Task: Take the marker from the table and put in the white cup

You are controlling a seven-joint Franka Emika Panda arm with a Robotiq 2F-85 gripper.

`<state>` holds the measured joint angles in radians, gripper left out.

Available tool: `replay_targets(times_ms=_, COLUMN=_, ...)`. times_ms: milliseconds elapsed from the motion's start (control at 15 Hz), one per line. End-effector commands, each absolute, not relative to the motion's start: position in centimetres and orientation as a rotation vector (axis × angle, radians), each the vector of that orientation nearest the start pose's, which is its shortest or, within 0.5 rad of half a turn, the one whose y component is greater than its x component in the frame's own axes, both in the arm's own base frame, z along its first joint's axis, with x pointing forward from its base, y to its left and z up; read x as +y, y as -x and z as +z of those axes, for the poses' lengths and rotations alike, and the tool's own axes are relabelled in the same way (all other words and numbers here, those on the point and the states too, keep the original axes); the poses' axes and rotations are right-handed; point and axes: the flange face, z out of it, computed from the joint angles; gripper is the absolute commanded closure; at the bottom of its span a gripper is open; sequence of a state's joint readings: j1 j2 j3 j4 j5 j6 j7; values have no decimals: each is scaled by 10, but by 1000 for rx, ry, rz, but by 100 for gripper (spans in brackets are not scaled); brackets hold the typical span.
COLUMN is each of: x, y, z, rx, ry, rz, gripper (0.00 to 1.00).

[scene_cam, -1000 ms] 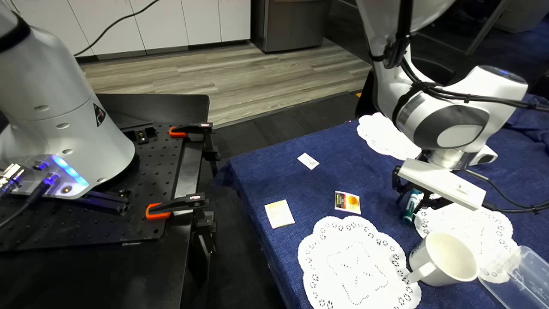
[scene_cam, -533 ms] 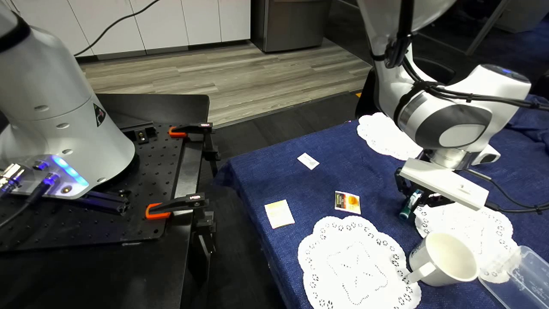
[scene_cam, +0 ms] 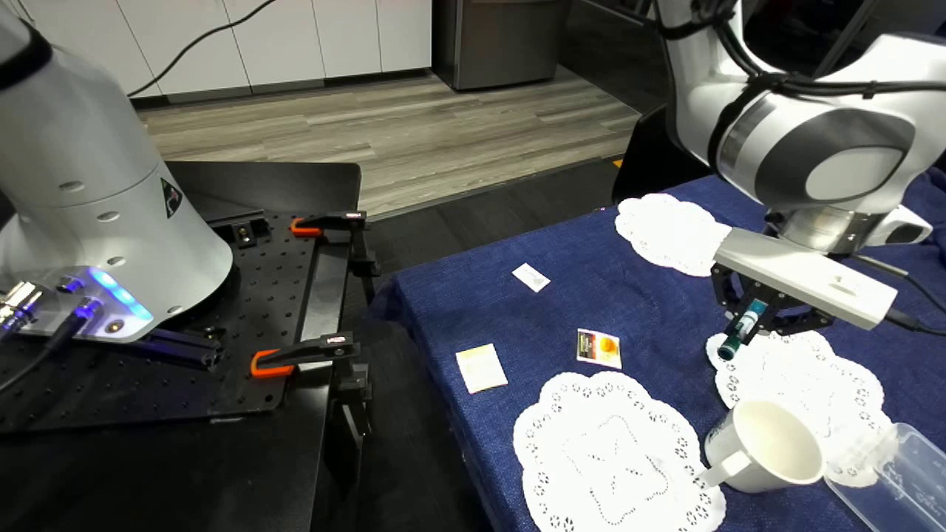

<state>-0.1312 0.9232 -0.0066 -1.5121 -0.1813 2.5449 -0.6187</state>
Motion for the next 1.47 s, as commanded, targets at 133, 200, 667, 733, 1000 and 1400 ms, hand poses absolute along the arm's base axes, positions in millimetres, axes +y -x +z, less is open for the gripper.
replay_targets(times_ms=133, x=-93, y=-673, z=182, rx=-661, ry=3328, rz=-97, gripper=95)
replay_targets(times_ms=200, x=-92, y=-667, z=189, rx=-641, ry=3348, rz=-83, gripper=95)
replay_targets(times_ms=667, x=-96, y=-685, z=165, rx=-709, ry=3295, rz=-81, gripper=95)
replay_targets(times_ms=733, x=-94, y=-685, z=166, rx=-673, ry=3325, rz=-75, gripper=95)
replay_targets(times_ms=1000, x=-91, y=-686, z=173, rx=-469, ry=3479, rz=-133, gripper=95)
replay_targets(times_ms=1400, x=-81, y=-684, z=184, rx=-6, ry=3632, rz=-276, gripper=95)
